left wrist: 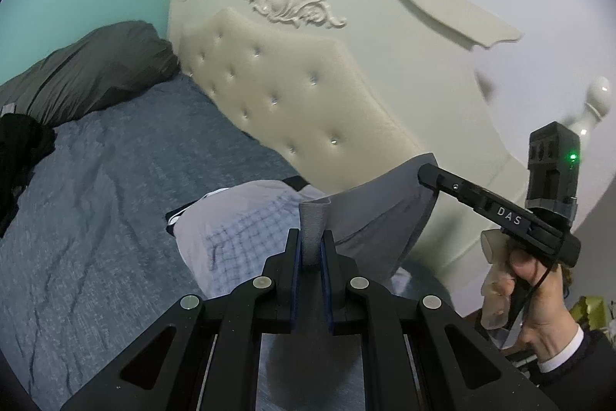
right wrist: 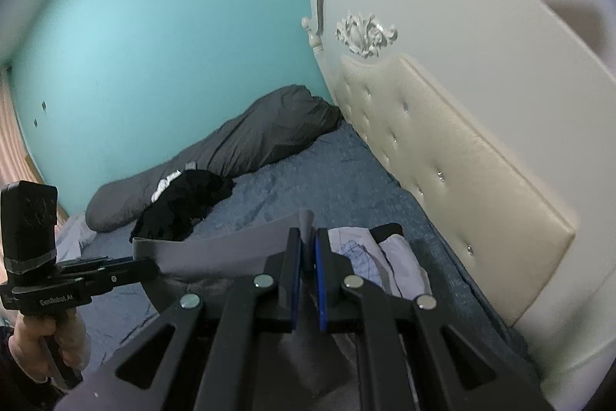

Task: Fold clothes
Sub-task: 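Lift the grey briefs with both grippers and carry them toward the clothes stack, then lower the briefs onto the folded clothes stack and open both grippers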

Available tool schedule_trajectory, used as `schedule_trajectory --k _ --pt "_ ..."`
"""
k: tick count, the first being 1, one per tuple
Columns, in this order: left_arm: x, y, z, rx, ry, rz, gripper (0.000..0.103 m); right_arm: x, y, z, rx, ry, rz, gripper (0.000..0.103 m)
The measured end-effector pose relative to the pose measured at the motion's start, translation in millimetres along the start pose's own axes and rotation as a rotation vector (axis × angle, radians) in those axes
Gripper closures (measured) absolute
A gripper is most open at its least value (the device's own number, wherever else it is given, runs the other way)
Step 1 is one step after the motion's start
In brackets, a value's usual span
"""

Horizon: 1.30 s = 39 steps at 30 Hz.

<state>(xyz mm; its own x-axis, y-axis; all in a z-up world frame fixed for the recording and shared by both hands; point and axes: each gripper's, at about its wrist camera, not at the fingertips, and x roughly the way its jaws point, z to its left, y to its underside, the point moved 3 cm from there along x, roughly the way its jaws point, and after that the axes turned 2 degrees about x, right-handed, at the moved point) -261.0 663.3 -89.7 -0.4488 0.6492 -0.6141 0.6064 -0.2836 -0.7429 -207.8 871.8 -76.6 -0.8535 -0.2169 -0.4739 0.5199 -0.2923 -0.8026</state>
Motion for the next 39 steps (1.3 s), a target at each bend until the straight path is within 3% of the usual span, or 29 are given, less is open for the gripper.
schedule_trajectory --k 14,27,39 --pt "85.4 2.3 78.2 -0.159 0.012 0.114 0.093 99.1 5.7 -20.7 -0.032 0.05 0.144 0.097" --pt "156.0 27.8 123.9 -0.223 0.001 0.206 0.093 182.0 30.6 -46.7 -0.077 0.112 0.303 0.097" --pt "182.7 33.6 141.8 -0.256 0.013 0.227 0.091 223.5 26.0 -53.0 -0.13 0.182 0.362 0.094"
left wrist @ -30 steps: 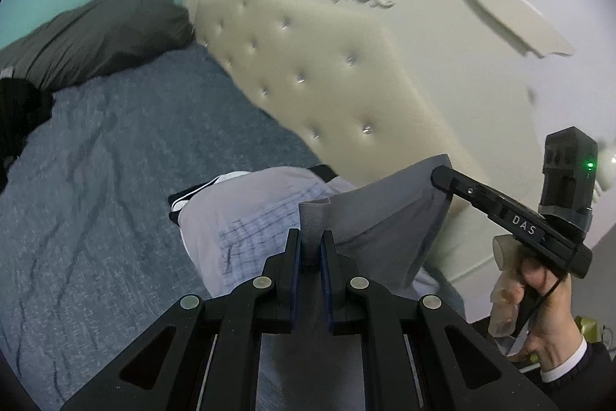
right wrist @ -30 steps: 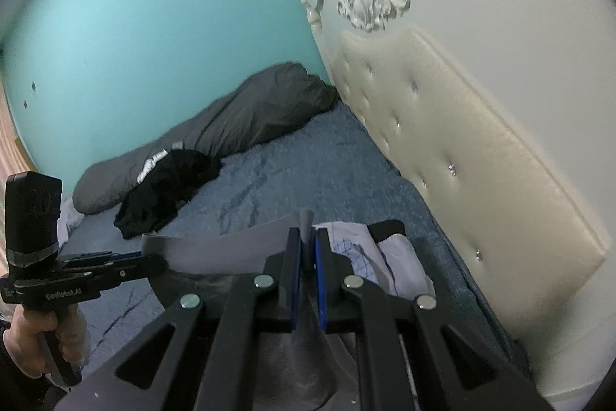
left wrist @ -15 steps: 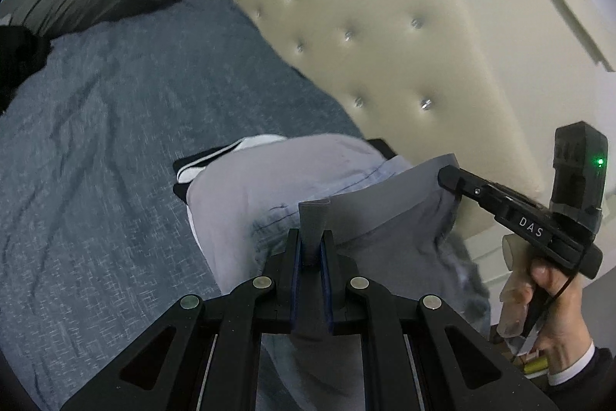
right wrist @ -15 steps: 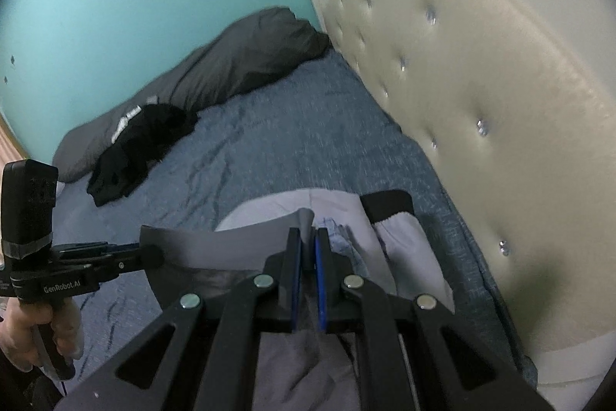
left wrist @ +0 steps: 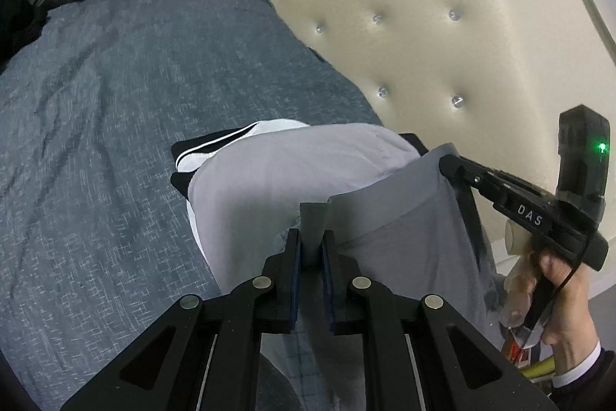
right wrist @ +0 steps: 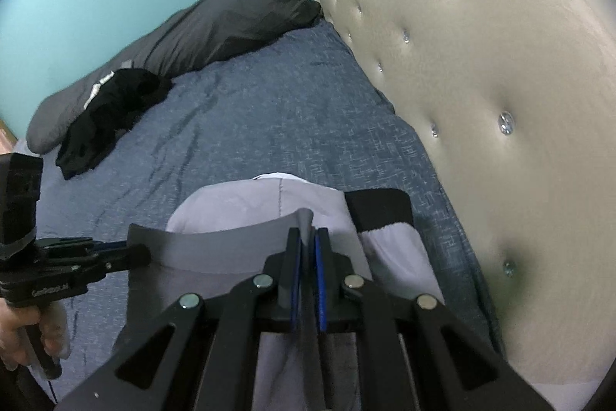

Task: Fold clothes
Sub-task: 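Lower the briefs onto the folded clothes stack and open both grippers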

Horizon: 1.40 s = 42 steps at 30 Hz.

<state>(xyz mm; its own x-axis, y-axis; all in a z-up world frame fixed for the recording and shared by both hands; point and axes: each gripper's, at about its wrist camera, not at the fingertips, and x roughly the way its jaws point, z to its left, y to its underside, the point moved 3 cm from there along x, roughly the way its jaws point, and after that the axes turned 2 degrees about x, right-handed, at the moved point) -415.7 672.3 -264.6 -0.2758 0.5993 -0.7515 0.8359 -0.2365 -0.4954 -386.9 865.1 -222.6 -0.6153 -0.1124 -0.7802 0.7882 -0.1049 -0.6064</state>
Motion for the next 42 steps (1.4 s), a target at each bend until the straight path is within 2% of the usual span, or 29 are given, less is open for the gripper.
schedule_trajectory --k 2,4,5,7,10,13,15,18,19,20,22,24,30,33,42 --pt "2.9 1.0 0.1 0.006 -0.002 0.009 0.091 6.3 0.5 -2.1 0.003 0.019 0.025 0.088" --pt "5.7 1.9 0.2 0.012 -0.004 0.017 0.089 10.0 -0.4 -5.4 0.006 0.047 0.034 0.074" --pt "5.9 2.2 0.3 0.019 -0.007 0.015 0.088 8.7 -0.2 -8.4 0.016 0.044 0.026 0.072" --pt "3.7 2.3 2.3 0.016 -0.011 0.008 0.075 3.3 1.3 -15.6 0.042 0.038 0.012 0.068" --pt "-7.2 -0.4 12.8 -0.042 0.008 -0.024 0.063 -12.3 2.2 -20.4 0.062 0.013 -0.037 0.068" --pt "-21.7 -3.4 23.0 -0.071 -0.01 -0.065 0.063 -27.6 1.7 -16.0 0.045 -0.023 -0.093 0.068" --pt "-29.7 -3.1 26.1 -0.083 -0.01 -0.083 0.063 -33.5 0.4 -8.8 0.015 -0.046 -0.1 0.07" --pt "-36.6 -2.9 19.4 -0.053 0.014 -0.097 0.064 -39.0 -0.9 3.1 -0.034 -0.085 -0.096 0.09" --pt "-35.2 -2.4 15.1 -0.031 0.021 -0.09 0.064 -37.6 -0.7 7.4 -0.051 -0.099 -0.081 0.09" --pt "-31.3 -1.7 11.9 -0.015 0.018 -0.079 0.064 -33.9 -0.1 11.4 -0.067 -0.101 -0.059 0.091" --pt "-23.3 -0.8 7.5 0.008 0.011 -0.058 0.072 -24.5 1.7 15.8 -0.08 -0.09 -0.018 0.091" --pt "-14.4 0.9 8.1 0.01 0.004 -0.043 0.076 -15.2 4.0 13.6 -0.062 -0.066 0.007 0.091" --pt "4.8 6.8 22.6 -0.017 -0.019 -0.01 0.077 4.6 13.2 -6.2 0.037 -0.011 0.044 0.092" --pt "3.0 6.9 20.2 0.0 -0.024 -0.018 0.077 5.1 18.4 -16.0 0.076 0.0 0.05 0.092" --pt "-37.9 0.4 10.2 0.042 -0.049 -0.073 0.077 -41.7 16.4 -20.3 0.136 -0.054 -0.057 0.092"
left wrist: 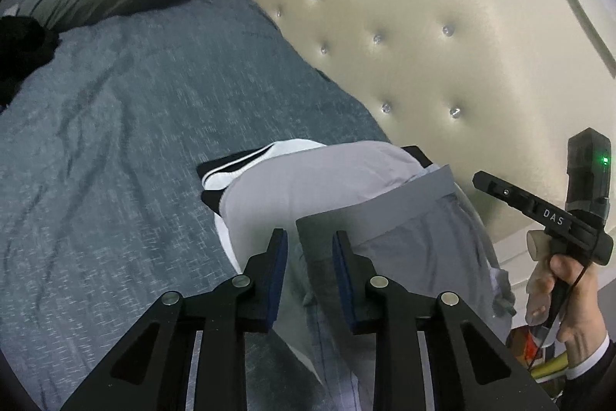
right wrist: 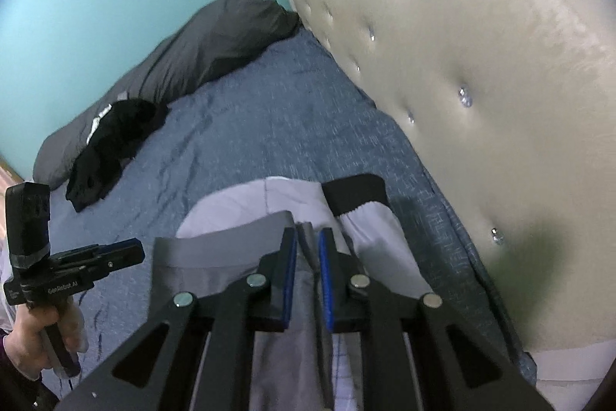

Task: Fold clothes
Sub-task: 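Lower the briefs onto the folded clothes stack and open both grippers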

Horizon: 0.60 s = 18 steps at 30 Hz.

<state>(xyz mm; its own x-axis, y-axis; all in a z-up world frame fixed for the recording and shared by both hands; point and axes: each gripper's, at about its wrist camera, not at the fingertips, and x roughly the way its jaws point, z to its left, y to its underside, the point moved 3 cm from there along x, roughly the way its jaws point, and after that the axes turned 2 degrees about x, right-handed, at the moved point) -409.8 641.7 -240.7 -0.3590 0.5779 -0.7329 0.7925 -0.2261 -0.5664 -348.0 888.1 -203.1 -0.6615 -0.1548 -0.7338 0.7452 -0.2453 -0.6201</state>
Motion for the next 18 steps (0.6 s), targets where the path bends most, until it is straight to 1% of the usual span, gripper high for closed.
schedule_trajectory --k 6,11,16,18 --pt "-35.6 2.0 -6.4 0.013 -0.007 -0.025 0.076 -25.5 2.1 21.2 -0.014 -0.017 -0.031 0.092" --pt "-62.4 7.8 -7.6 0.03 -0.037 -0.045 0.076 -45.9 9.0 45.0 -0.023 -0.045 -0.059 0.092" --pt "-89.3 14.1 -8.1 0.035 -0.049 -0.06 0.075 -64.4 14.0 67.4 -0.024 -0.032 -0.073 0.092" --pt "-102.4 17.6 -7.9 0.039 -0.057 -0.069 0.072 -71.5 17.4 75.2 -0.019 -0.03 -0.084 0.092"
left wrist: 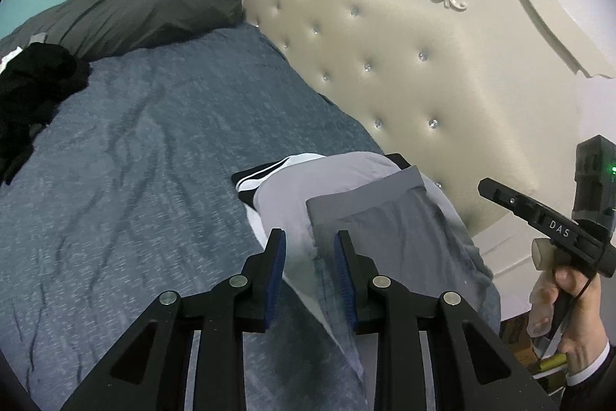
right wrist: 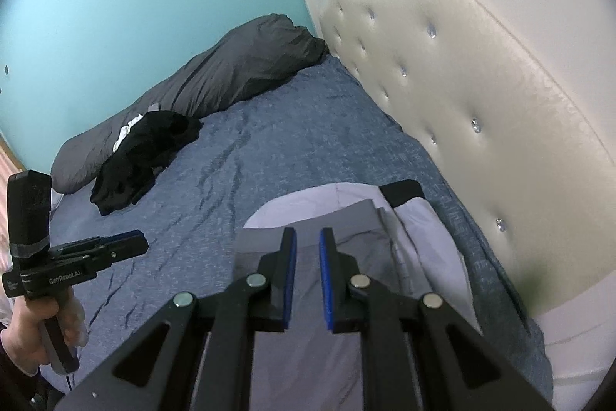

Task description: Fold clothes

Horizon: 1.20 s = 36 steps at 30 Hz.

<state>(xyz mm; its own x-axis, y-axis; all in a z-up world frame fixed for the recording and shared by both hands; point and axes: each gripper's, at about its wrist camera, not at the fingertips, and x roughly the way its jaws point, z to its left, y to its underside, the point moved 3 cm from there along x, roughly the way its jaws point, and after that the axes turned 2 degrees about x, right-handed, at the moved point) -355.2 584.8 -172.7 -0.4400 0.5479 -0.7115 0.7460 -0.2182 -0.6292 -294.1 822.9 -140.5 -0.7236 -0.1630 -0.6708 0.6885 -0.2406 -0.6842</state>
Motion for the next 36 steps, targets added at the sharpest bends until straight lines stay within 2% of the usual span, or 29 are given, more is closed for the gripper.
schedule_trajectory --k 3,17,36 --pt "-21.4 4.0 1.0 0.006 -0.014 -0.015 0.068 -10.9 5.0 14.2 -0.004 -0.007 -0.017 0.091" --pt "-114.9 27.6 -1.2 0.044 -0.048 -0.077 0.066 -66.7 33.3 85.6 0.003 -0.003 -0.05 0.091" --pt "-205.2 56.4 3.2 0.036 -0.029 -0.141 0.064 -131.0 61.4 150.2 -0.011 -0.011 -0.076 0.091"
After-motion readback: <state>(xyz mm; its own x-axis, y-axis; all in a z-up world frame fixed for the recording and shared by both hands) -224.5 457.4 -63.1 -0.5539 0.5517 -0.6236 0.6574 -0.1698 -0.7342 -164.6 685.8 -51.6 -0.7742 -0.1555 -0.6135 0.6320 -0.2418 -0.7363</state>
